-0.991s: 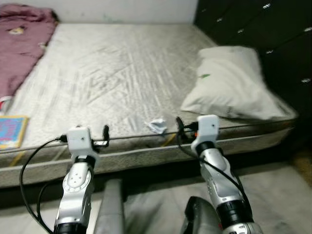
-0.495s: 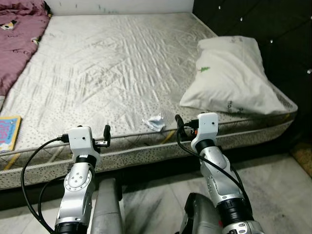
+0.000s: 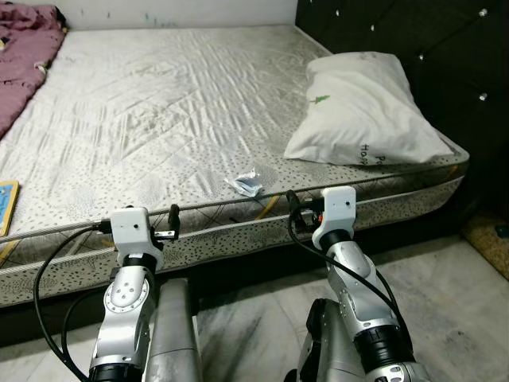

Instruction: Clean up the room

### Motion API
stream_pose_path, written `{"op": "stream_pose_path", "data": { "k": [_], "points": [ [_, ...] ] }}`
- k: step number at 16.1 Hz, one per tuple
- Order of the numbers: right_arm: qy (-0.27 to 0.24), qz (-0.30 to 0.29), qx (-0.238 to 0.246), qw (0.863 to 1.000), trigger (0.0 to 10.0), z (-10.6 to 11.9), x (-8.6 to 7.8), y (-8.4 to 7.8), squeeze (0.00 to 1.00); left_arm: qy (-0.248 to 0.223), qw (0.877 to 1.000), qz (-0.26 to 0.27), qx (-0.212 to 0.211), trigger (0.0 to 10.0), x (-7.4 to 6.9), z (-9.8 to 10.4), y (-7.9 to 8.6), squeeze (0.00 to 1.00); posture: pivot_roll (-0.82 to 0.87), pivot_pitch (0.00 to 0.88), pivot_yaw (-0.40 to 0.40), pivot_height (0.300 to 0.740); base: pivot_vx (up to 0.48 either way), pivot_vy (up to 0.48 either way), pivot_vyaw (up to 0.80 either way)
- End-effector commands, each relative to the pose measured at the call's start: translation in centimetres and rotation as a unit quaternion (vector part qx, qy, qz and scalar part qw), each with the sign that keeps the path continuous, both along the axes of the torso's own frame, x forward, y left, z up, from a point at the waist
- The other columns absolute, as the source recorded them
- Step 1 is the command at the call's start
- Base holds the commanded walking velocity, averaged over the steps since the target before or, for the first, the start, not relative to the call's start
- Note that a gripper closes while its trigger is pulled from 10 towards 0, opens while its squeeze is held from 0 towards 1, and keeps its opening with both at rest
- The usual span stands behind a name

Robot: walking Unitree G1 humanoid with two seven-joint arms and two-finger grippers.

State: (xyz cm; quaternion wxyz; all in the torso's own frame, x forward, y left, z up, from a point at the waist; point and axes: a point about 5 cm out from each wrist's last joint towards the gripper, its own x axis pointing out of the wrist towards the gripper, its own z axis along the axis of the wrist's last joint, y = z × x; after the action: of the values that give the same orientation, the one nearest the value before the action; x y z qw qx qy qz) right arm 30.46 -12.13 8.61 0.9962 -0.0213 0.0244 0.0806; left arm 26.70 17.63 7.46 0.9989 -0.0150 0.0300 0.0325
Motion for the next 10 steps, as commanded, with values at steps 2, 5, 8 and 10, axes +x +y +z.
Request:
{"op": "stream_pose_path", "data": {
  "k": [2,5,8,10],
  "points": [
    [-0.008,0.012,-0.023,1.000,10.0,0.32,0.23,0.24,0.00,-0.004,1.000,-0.001,0.000,10.0,0.36,0.34,-0.11,0.00,0.11,0.000,-0.050,0.504,0.000,0.000,0.79],
    [-0.005,0.011,-0.015,1.000,10.0,0.25,0.25,0.21,0.00,-0.001,1.000,-0.001,-0.002,10.0,0.40,0.20,-0.10,0.00,0.10,0.000,-0.050,0.504,0.000,0.000,0.51],
    [-0.003,0.009,-0.014,1.000,10.0,0.18,0.25,0.12,0.00,-0.002,1.000,-0.005,-0.005,10.0,0.41,0.19,-0.21,0.00,0.10,0.000,-0.049,0.504,0.000,0.000,0.00],
    [-0.003,0.013,-0.019,1.000,10.0,0.14,0.24,0.15,0.00,-0.004,1.000,-0.011,-0.008,10.0,0.38,0.24,-0.40,0.00,0.10,0.000,-0.054,0.504,0.127,0.000,0.00]
  ]
}}
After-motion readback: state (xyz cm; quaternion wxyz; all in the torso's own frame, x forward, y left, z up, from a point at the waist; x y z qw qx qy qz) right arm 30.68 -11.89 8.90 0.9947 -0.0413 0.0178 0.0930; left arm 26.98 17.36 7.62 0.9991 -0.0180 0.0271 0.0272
